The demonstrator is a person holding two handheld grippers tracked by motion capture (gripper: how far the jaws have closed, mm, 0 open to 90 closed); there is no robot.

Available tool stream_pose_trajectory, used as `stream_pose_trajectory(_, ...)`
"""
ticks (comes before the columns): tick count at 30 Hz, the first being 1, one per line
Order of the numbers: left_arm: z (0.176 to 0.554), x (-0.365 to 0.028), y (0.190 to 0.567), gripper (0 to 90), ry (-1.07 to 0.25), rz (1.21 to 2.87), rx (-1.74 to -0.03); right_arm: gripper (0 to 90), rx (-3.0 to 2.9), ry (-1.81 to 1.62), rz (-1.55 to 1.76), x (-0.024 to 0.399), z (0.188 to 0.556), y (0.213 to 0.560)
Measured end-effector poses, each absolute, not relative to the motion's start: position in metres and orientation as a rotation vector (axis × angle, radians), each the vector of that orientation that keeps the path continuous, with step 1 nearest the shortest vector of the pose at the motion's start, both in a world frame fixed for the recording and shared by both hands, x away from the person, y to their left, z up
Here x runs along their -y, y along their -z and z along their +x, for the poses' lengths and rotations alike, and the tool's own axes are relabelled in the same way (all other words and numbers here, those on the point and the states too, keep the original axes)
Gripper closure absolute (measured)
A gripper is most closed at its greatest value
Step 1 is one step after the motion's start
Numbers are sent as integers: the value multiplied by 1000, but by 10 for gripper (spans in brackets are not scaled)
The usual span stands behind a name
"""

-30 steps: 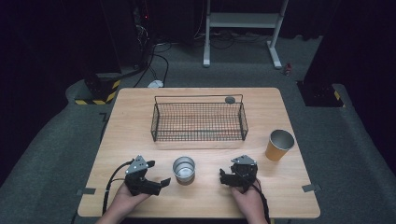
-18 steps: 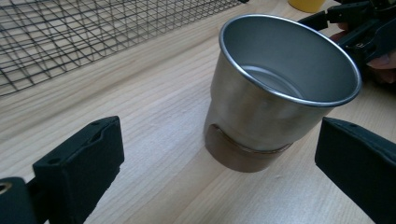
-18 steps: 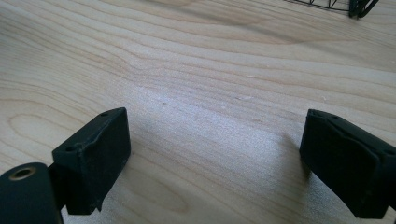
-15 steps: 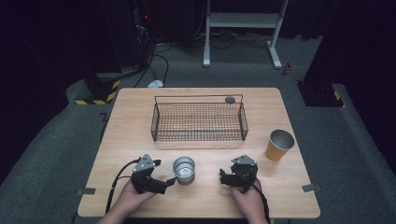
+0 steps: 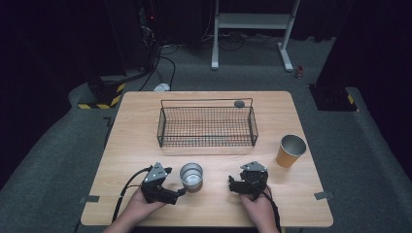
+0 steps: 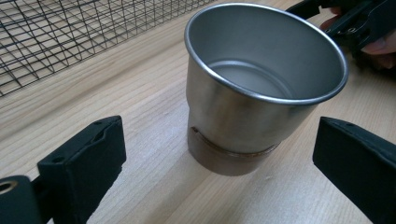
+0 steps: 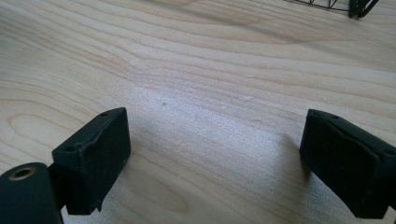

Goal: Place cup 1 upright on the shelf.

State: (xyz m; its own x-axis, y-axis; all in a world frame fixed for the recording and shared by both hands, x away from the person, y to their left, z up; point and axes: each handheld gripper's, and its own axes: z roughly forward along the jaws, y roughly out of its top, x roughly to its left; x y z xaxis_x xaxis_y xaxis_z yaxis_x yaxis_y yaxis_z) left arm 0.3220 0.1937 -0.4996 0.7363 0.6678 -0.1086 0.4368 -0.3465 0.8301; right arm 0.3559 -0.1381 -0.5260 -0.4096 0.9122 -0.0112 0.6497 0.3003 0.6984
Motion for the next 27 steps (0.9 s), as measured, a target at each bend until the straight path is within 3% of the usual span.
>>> stream_pose_trajectory(15,324,-178,502,65,-288,2019,-828,87,-2167,-873,1394,138,356,526)
stream_pose_trajectory(27,329,-161,500,23,-297,2021,-811,87,-2168,-873,1392,138,356,526)
